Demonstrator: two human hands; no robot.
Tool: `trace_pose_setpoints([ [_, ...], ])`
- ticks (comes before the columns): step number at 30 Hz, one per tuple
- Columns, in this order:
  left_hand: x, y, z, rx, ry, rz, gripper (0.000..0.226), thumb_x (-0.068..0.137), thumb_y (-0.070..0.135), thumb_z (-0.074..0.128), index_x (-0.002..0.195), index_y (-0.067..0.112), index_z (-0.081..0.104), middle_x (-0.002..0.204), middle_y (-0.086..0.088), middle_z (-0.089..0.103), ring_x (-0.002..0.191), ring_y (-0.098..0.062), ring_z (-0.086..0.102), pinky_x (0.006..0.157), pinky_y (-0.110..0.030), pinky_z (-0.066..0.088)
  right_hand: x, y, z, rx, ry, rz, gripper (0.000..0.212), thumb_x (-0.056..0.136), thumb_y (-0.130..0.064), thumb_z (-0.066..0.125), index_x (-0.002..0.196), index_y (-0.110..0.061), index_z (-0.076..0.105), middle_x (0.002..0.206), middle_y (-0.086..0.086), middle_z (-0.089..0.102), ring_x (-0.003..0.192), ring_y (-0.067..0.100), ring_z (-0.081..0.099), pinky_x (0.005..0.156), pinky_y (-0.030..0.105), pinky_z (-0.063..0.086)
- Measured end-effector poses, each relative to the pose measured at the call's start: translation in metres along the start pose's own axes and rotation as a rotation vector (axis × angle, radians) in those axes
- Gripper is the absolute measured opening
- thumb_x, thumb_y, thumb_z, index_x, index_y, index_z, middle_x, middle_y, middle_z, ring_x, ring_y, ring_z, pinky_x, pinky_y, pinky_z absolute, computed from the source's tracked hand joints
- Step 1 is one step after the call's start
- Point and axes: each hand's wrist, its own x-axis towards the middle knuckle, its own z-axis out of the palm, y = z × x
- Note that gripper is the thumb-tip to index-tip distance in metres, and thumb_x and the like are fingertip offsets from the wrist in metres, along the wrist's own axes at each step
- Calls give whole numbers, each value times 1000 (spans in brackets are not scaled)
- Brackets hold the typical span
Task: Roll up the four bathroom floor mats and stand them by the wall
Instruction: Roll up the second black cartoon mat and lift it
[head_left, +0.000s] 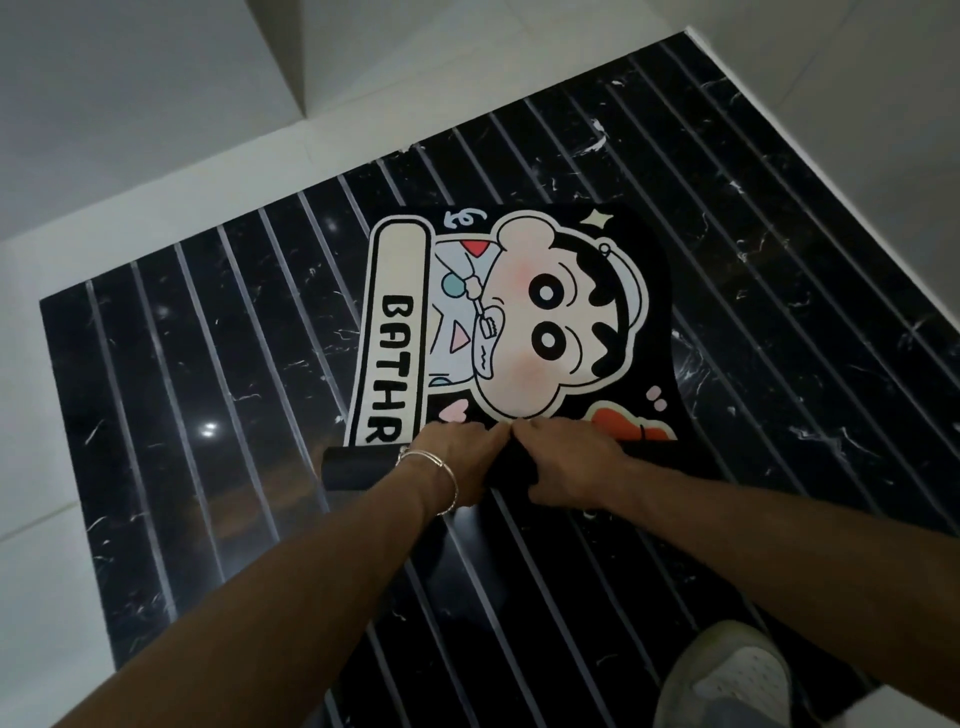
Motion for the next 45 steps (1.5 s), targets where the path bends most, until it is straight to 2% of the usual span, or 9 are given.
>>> trace_pose_setpoints([
  [3, 3, -1, -3, -62, -43, 3, 56, 82, 30, 63, 130, 20, 36, 116, -4, 60, 107, -28, 59, 80, -38, 48, -4, -3, 5, -71, 62, -12, 54, 75, -29, 68, 120, -18, 40, 116, 4, 58, 103, 27, 58, 79, 37, 46],
  [9, -4, 2, -1, 53, 143, 13, 58, 86, 33, 59, 134, 18, 30, 119, -5, 52, 109, -27, 55, 77, -38, 46, 9, 8, -14, 153, -117, -17, 57, 68, -32, 73, 119, -22, 49, 108, 2, 64, 93, 24, 62, 76, 34, 51],
  [15, 4, 2, -10, -63, -86, 5, 52, 78, 34, 66, 121, 17, 42, 111, -7, 62, 101, -29, 61, 76, -37, 48, -5, -3, 6, -75, 77, -3, 54, 79, -29, 67, 124, -17, 39, 121, 4, 52, 112, 26, 51, 89, 39, 41],
  [21, -3, 7, -3, 35, 103, 12, 51, 86, 31, 58, 129, 17, 35, 117, -4, 52, 106, -26, 57, 75, -38, 46, 8, 4, -5, 138, -101, 31, 53, 69, -31, 72, 115, -20, 46, 107, 5, 62, 93, 26, 61, 73, 34, 50],
  [27, 7, 2, -12, -104, -123, 24, 53, 76, 34, 70, 119, 17, 45, 112, -7, 62, 101, -29, 62, 77, -36, 49, -8, -2, 6, -99, 100, -7, 54, 79, -35, 66, 123, -18, 39, 120, 4, 53, 111, 26, 51, 90, 41, 41],
  [33, -3, 8, -7, 2, 79, 18, 54, 84, 31, 61, 129, 18, 34, 117, -5, 52, 104, -26, 57, 72, -37, 45, 6, 8, -14, 135, -138, 16, 55, 69, -34, 72, 118, -23, 50, 104, 1, 64, 85, 22, 61, 66, 29, 46],
  [39, 2, 4, -12, -65, -58, 11, 50, 80, 32, 64, 122, 18, 41, 111, -6, 61, 98, -28, 62, 74, -37, 48, -6, -1, -1, -58, 60, -18, 51, 78, -36, 65, 119, -19, 41, 116, 3, 57, 103, 26, 57, 81, 37, 42],
  [42, -1, 7, -10, -52, -8, 10, 54, 82, 32, 61, 128, 18, 36, 115, -5, 59, 101, -28, 62, 73, -37, 47, -5, 1, -10, 18, -31, 9, 53, 75, -34, 69, 119, -19, 43, 112, 3, 59, 98, 26, 59, 78, 36, 46],
  [45, -4, 9, -7, 41, 93, 20, 56, 86, 32, 59, 133, 18, 32, 118, -5, 53, 103, -27, 59, 72, -38, 45, 2, 7, -18, 146, -164, 19, 54, 70, -32, 73, 117, -21, 47, 99, 0, 62, 80, 19, 58, 65, 29, 45],
])
